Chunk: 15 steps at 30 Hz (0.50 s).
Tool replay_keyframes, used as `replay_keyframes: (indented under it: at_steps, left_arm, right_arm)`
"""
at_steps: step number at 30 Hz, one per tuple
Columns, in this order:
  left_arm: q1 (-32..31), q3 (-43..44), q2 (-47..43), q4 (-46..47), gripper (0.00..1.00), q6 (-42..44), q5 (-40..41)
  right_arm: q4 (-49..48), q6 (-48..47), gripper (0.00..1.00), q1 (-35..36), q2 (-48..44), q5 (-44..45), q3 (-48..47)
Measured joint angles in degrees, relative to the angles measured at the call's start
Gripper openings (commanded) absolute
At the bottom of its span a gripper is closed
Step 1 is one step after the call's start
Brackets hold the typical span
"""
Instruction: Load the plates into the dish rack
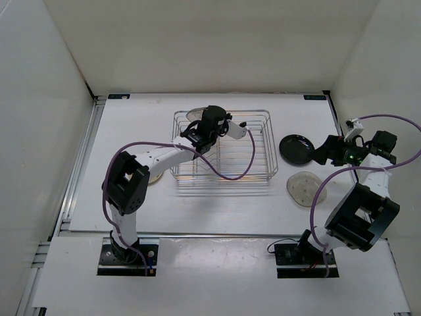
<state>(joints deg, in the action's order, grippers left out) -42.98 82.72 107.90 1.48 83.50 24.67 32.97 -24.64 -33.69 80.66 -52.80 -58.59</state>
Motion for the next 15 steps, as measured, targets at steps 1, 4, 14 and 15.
replay_keyframes:
  at_steps: [1,4,14,15]
  left_arm:
    - [0.0,0.2,0.0,-0.2,0.11,0.0,0.0]
    - [0.0,0.8,0.0,-0.5,0.11,0.0,0.0]
    - [0.1,2.6,-0.4,-0.9,0.11,-0.3,-0.5]
    - [0.2,2.6,-0.5,-0.9,0.11,-0.2,-0.5]
  right_arm:
    - [0.0,0.0,1.0,0.0,0.0,0.0,0.0]
    - [0.0,0.0,1.0,0.0,0.0,0.0,0.0]
    - [0.1,0.0,1.0,0.0,0.0,-0.1,0.0]
    - [0.1,0.0,1.0,0.0,0.0,-0.2,0.0]
